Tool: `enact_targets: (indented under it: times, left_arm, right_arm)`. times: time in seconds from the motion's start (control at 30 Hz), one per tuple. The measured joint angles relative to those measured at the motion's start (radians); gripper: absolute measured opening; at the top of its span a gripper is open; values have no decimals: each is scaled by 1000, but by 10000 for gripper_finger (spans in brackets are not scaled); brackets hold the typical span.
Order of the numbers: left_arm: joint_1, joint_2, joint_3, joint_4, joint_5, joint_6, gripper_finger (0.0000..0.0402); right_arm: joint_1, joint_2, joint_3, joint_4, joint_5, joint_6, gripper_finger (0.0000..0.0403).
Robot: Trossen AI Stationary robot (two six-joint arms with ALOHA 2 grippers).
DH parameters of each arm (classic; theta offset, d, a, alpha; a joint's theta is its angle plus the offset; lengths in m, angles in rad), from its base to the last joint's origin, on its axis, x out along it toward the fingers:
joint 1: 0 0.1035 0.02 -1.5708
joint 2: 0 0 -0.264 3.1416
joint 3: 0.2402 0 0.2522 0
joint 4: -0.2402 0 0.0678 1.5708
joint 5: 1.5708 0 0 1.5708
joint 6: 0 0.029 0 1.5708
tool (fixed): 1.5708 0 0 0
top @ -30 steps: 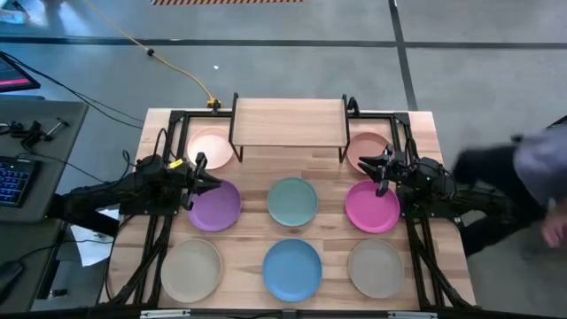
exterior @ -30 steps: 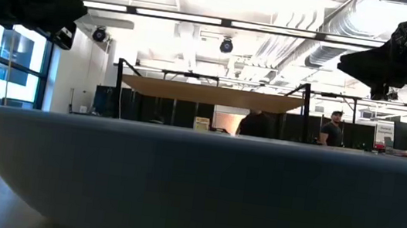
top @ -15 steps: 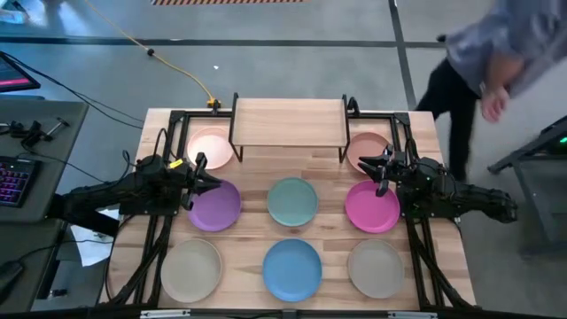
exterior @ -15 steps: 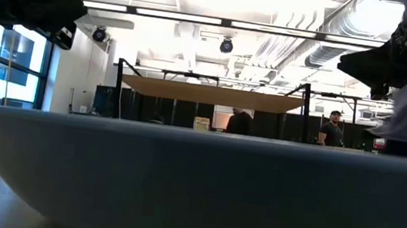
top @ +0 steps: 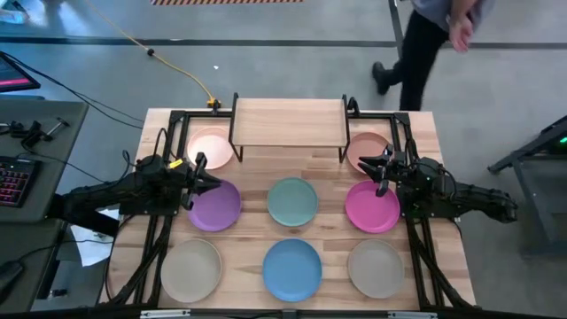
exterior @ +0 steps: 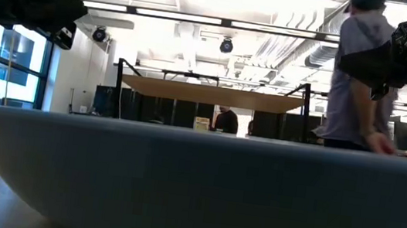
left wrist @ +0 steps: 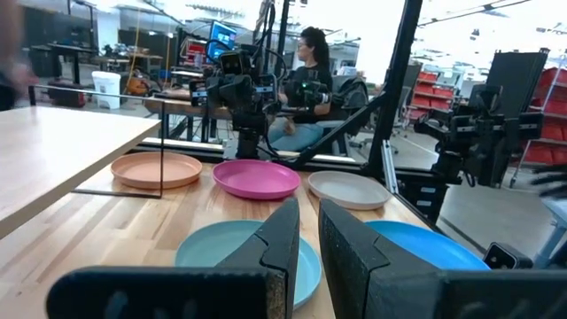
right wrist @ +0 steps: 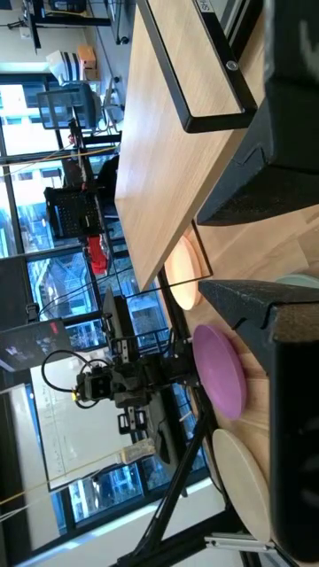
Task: Place and stack plates onto a shelf
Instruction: Put the orange plate on the shelf
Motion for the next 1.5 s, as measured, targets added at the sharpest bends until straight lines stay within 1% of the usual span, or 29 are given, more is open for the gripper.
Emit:
enact_targets:
  times: [0.23,0.37,0.43,0.53,0.63,0.73,0.83,1.0,1.17,1.37,1.5]
  left_arm:
    - [0,0,0,3,-77,-8,35]
    - [0,0,0,12,-82,-111,35]
    - [0,1,0,37,-105,-182,35]
    - [0,0,0,141,-175,-291,35]
    - [0,0,0,254,-275,-340,35]
    - [0,0,0,336,-366,-350,35]
    - [0,0,0,408,-423,-351,35]
    - [0,0,0,432,-440,-350,35]
    - [0,0,0,434,-445,-350,35]
    - [1,0,0,473,-504,-368,35]
    - [1,0,7,515,-498,-413,35]
  right_arm:
    - [0,0,0,0,0,0,94]
    - [0,0,0,0,0,0,94]
    - [0,0,0,0,0,-20,94]
    - [0,0,0,0,0,-72,94]
    - [0,0,0,0,0,-75,94]
    - [0,0,0,1,0,-13,94]
    - [0,0,0,19,0,69,94]
    - [0,0,0,55,2,209,94]
    - [-5,0,0,45,11,289,94]
    - [-4,0,0,68,11,290,94]
    - [-4,0,0,175,10,276,98]
